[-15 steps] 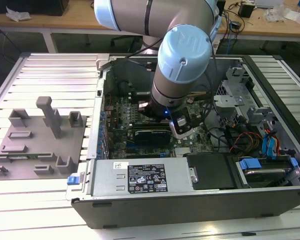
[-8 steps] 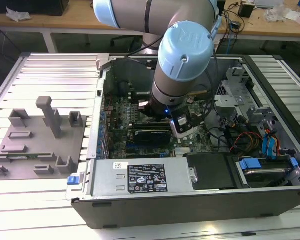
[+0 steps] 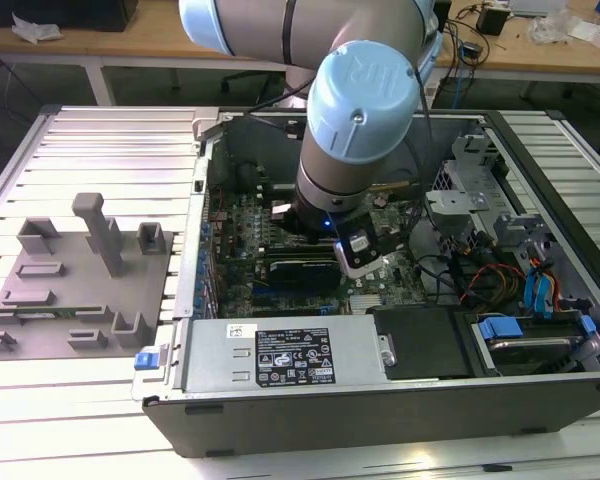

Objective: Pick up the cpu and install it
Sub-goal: 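Install the second cpu locking lever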

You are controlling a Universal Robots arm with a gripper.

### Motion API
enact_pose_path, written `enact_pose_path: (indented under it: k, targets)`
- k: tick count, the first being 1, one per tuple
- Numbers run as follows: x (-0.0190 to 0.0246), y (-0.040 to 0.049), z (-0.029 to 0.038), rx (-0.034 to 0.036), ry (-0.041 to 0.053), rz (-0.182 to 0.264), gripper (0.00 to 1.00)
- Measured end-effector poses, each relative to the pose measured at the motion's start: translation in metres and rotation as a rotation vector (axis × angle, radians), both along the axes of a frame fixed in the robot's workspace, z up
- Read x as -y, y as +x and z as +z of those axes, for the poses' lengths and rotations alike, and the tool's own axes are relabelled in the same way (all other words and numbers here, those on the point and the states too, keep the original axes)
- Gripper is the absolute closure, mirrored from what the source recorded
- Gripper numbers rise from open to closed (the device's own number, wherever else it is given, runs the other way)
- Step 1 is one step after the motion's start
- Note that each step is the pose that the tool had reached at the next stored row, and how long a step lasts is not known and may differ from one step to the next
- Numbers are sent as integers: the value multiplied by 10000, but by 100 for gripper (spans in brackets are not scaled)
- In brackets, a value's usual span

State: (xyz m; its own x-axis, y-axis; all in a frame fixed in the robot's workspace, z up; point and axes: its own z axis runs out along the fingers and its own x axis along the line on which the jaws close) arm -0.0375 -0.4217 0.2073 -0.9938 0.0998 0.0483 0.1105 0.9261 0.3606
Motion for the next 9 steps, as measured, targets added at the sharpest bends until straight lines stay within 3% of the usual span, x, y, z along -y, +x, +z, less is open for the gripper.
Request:
enact_pose_path:
  k: [5,7,8,9]
  targets:
    - [4,-77,2,29,-1,-1,89]
    - [-6,-78,3,29,-294,0,89]
    - [-27,-78,4,29,-578,1,89]
    - [-41,-77,5,30,-761,1,89]
